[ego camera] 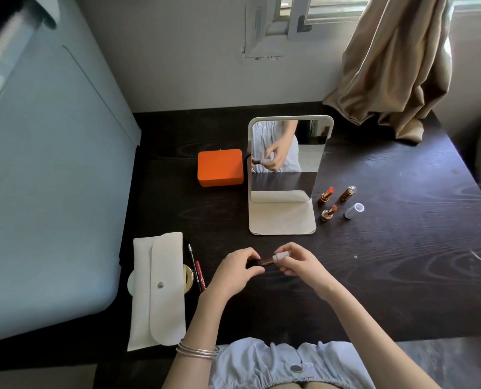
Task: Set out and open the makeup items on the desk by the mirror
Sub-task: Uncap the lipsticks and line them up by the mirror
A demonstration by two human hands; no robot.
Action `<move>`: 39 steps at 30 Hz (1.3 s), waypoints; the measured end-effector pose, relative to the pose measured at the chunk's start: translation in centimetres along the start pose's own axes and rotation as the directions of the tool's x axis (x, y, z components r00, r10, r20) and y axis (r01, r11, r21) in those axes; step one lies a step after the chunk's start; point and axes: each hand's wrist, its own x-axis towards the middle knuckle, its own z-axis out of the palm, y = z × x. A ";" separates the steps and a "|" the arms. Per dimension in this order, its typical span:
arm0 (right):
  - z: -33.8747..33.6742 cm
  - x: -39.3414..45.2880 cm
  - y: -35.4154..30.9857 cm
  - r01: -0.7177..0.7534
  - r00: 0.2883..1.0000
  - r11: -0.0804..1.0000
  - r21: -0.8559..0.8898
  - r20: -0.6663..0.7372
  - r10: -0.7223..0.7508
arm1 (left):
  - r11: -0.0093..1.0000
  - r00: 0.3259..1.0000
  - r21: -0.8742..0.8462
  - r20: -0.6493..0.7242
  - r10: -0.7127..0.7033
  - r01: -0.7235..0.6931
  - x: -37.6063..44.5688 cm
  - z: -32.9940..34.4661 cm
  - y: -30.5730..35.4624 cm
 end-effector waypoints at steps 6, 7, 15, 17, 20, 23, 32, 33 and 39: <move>-1.1 -0.3 1.1 0.017 0.992 0.998 0.063 -0.125 -0.009 | 0.981 0.983 -0.060 0.014 -0.186 0.186 0.1 -0.8 -1.5; -0.9 -0.3 1.1 0.004 0.993 0.987 0.161 -0.118 0.015 | 0.963 0.973 -0.135 0.025 -0.230 0.231 0.1 -0.9 -1.4; 0.7 -0.8 0.4 -0.099 0.985 0.771 0.629 0.172 -0.014 | 0.746 0.994 -0.658 0.048 -0.095 0.103 -0.6 -0.2 1.7; 1.0 -0.8 0.0 -0.094 0.973 0.783 0.615 0.224 -0.060 | 0.747 0.997 -0.662 0.014 -0.071 0.063 -0.5 0.0 2.5; 1.3 -0.7 -0.2 -0.081 0.969 0.789 0.609 0.234 -0.081 | 0.708 0.997 -0.704 -0.018 -0.081 0.045 -0.6 0.2 3.0; 1.4 -0.7 -0.2 -0.051 0.976 0.815 0.577 0.202 -0.082 | 0.684 0.992 -0.729 -0.059 -0.107 0.031 -0.7 0.3 3.2; 3.9 -0.8 -0.3 0.083 0.994 0.941 0.329 0.039 -0.101 | 0.767 0.979 -0.642 -0.153 -0.132 0.003 -0.5 1.5 5.2; 3.9 -0.9 -0.4 0.084 0.995 0.941 0.327 0.021 -0.096 | 0.778 0.980 -0.629 -0.165 -0.112 -0.017 -0.5 1.6 5.4; 3.4 -0.9 0.4 0.086 0.996 0.923 0.375 0.000 -0.093 | 0.789 0.979 -0.614 -0.173 -0.106 -0.023 0.0 2.2 5.8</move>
